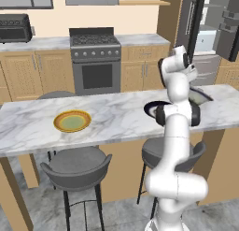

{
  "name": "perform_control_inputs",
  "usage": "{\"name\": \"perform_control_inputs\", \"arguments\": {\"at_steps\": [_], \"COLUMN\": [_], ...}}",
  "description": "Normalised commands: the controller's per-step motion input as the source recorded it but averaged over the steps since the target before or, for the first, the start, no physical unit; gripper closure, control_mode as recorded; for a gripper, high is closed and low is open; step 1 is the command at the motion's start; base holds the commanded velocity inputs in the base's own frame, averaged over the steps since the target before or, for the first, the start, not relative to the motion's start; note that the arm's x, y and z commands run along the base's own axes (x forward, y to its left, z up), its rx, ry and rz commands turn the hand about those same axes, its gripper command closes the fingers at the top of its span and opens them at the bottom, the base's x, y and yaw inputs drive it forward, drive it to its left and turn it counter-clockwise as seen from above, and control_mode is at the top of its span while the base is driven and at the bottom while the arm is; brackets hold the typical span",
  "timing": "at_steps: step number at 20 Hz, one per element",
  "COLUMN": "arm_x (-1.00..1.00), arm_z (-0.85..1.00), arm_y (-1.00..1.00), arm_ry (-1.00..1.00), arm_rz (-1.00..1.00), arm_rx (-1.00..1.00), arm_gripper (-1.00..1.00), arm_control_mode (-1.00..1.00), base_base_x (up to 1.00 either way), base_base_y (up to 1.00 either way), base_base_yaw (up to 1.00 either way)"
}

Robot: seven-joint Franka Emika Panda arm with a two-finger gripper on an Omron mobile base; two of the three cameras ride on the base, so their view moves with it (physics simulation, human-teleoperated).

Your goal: Pick the chicken drumstick and potato from their plates and place them in the bowl. Then put the bowl in the fridge.

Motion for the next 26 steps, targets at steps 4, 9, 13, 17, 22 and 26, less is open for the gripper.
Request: {"name": "perform_control_inputs", "arguments": {"at_steps": [4, 9, 13, 17, 22, 26], "arm_x": [-0.56, -0.55, -0.62, -0.6, -0.38, -0.41], "arm_z": [-0.26, -0.19, -0.08, 0.0, 0.25, 0.25], "arm_y": [0.63, 0.6, 0.53, 0.33, 0.17, 0.21], "arm_ry": [-0.47, -0.51, -0.41, -0.26, 0.0, 0.0], "arm_rz": [0.14, 0.08, 0.04, 0.0, 0.0, 0.0], "arm_rx": [-0.54, -0.55, -0.45, -0.27, -0.12, -0.04], "arm_gripper": [1.0, 1.0, 1.0, 1.0, 1.0, 1.0], "arm_control_mode": [-1.0, -1.0, -1.0, -1.0, -1.0, -1.0], "base_base_x": [0.0, 0.0, 0.0, 0.0, 0.0, 0.0], "base_base_y": [0.0, 0.0, 0.0, 0.0, 0.0, 0.0], "base_base_yaw": [0.0, 0.0, 0.0, 0.0, 0.0, 0.0]}}
